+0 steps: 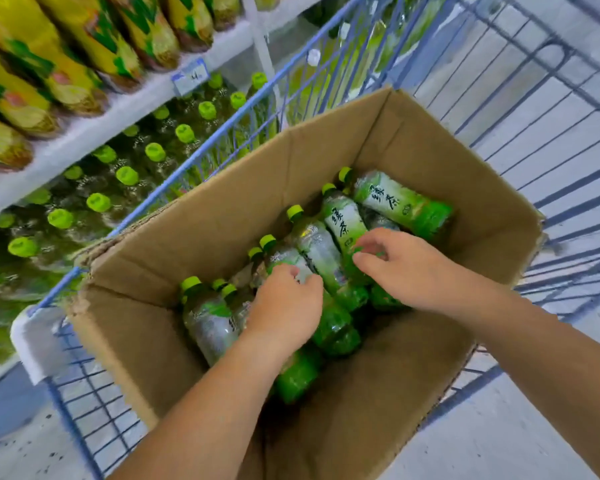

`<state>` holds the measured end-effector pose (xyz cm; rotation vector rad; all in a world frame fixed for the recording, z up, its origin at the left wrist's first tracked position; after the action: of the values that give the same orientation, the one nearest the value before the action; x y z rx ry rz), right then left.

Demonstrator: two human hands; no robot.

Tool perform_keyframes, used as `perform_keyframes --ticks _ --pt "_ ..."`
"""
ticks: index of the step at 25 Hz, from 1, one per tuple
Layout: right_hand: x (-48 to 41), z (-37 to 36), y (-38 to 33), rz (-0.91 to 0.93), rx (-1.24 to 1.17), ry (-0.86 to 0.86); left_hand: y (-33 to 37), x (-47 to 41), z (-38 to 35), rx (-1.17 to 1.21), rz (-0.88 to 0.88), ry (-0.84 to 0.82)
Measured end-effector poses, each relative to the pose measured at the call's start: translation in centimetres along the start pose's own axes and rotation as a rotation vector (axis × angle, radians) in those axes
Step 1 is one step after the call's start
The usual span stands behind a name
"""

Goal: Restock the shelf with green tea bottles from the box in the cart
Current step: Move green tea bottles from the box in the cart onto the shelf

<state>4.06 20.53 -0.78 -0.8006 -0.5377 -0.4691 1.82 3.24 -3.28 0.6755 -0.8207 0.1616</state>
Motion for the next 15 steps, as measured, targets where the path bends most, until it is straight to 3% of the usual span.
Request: perform_keyframes --ticks 5,8,15 --pt "-5.4 1.0 0.6 -0.082 0.21 -0.048 -0.5 -3.5 -2.3 0.009 0.145 0.074" --pt "-7.0 0.5 0.5 -0.141 0.215 -0.068 -1.5 -4.2 -3.6 0.126 0.278 0.045" --pt "-9.4 -1.1 0.7 -0.228 0.185 -0.042 -2.2 -4.8 -4.2 0.293 0.275 0.053"
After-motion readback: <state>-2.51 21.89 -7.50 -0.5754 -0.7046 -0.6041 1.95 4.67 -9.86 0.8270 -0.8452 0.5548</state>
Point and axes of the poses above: each hand's wrist, its own x-axis away from the middle knuckle, its own z-axis out of the back of the hand, y = z × x, the point moved 1 cm from there along -x, towards the middle knuckle, and after that the axes turned 6 degrees about -x, right-handed, at the moved point
